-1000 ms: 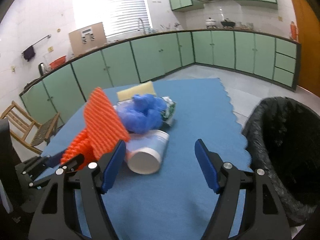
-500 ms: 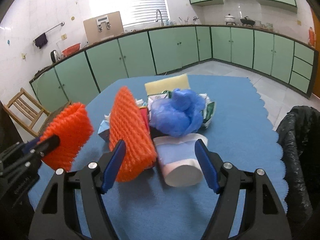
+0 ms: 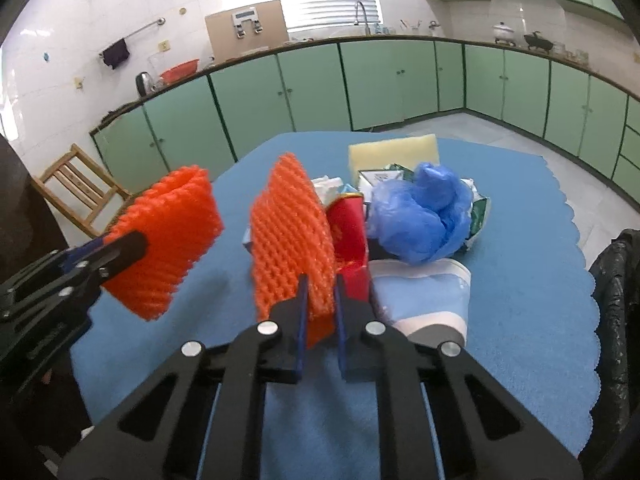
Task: Collect trash
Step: 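Carry both orange foam nets over the bin and open both grippers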
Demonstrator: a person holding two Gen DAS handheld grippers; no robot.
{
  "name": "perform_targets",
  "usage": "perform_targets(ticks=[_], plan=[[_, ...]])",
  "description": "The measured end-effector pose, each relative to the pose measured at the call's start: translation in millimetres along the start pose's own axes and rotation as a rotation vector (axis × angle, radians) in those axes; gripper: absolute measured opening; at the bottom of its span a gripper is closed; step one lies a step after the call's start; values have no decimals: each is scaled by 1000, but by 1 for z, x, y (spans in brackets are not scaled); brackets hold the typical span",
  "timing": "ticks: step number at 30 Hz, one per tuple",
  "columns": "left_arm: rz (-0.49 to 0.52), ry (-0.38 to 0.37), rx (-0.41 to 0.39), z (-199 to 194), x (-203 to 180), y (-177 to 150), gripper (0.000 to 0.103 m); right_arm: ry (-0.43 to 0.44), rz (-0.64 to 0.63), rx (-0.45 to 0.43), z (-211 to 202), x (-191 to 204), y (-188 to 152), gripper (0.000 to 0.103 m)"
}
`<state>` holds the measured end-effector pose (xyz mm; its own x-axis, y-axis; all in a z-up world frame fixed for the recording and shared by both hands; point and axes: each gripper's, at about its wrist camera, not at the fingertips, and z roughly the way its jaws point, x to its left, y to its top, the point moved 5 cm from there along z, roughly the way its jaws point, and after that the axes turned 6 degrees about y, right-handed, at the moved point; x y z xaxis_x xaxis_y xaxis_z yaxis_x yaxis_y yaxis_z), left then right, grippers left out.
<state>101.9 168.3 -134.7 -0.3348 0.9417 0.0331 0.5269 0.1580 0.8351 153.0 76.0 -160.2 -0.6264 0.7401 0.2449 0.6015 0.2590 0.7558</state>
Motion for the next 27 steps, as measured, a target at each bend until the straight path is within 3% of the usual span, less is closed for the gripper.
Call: perform_targets(ticks=[14, 27], plan=[[24, -78, -70, -39, -35, 28, 26, -39, 42, -168, -95, -17, 24, 10], [83, -237, -91, -54, -109, 49, 26, -200, 123, -247, -175, -80, 17, 10]])
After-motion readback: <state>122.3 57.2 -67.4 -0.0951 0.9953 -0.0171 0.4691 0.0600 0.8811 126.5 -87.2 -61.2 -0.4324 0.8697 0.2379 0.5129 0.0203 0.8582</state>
